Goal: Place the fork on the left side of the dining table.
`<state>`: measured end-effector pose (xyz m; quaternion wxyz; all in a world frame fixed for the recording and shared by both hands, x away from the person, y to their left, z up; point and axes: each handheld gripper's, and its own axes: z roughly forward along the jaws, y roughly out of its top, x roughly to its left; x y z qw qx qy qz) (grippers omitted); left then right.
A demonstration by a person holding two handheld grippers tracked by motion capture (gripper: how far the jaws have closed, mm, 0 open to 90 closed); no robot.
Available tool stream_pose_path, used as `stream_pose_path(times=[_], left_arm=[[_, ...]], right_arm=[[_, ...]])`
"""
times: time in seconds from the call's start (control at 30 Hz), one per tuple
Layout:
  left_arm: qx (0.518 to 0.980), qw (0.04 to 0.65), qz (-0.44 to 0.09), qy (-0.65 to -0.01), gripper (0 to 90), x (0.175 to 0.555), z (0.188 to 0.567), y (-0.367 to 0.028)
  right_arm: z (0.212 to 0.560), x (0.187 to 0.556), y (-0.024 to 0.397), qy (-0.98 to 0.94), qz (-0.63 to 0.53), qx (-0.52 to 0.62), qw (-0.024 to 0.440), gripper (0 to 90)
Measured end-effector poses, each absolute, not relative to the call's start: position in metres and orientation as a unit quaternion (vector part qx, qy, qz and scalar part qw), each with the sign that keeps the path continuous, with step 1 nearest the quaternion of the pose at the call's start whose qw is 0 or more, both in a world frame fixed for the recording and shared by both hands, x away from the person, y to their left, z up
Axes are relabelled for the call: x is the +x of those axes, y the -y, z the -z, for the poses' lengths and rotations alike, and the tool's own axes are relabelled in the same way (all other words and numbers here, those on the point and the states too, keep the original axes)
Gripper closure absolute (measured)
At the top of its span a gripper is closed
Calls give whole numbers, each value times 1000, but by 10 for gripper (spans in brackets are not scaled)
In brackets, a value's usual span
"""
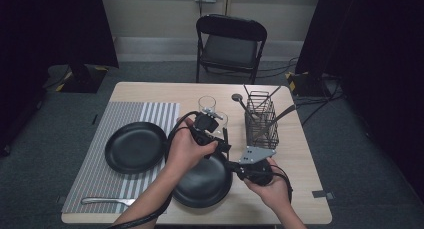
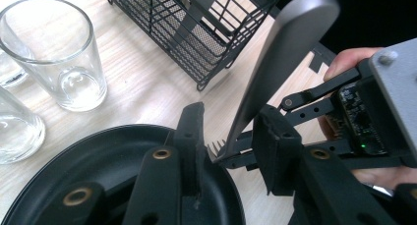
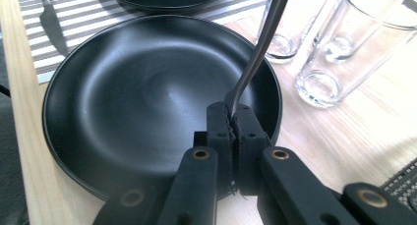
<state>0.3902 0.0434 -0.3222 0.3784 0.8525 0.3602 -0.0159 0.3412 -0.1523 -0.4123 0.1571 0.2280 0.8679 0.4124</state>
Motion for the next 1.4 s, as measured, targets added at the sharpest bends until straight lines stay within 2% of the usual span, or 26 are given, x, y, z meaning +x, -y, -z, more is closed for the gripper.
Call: stream_pose_path(times=[0.2,0.7,0.93,1.2,1.4], left_arm=[[846,385,15,-368,618,390,320,-42],[834,399,14,-380,623,394,312,-40],[834,405,12,-375,648,393,307,-38],[838,397,2,-374,725,394,305,-39],[837,399,2,-374,740,394,305,-39]], right_arm=[[418,341,157,-867,-403,241,166,879],[422,340,161,-869,-388,239,191,879],[425,339,158,-873,-380,236,193,880],[424,339,158,-872,-378,238,198,880],[424,339,158,-873,-377,234,202,880]])
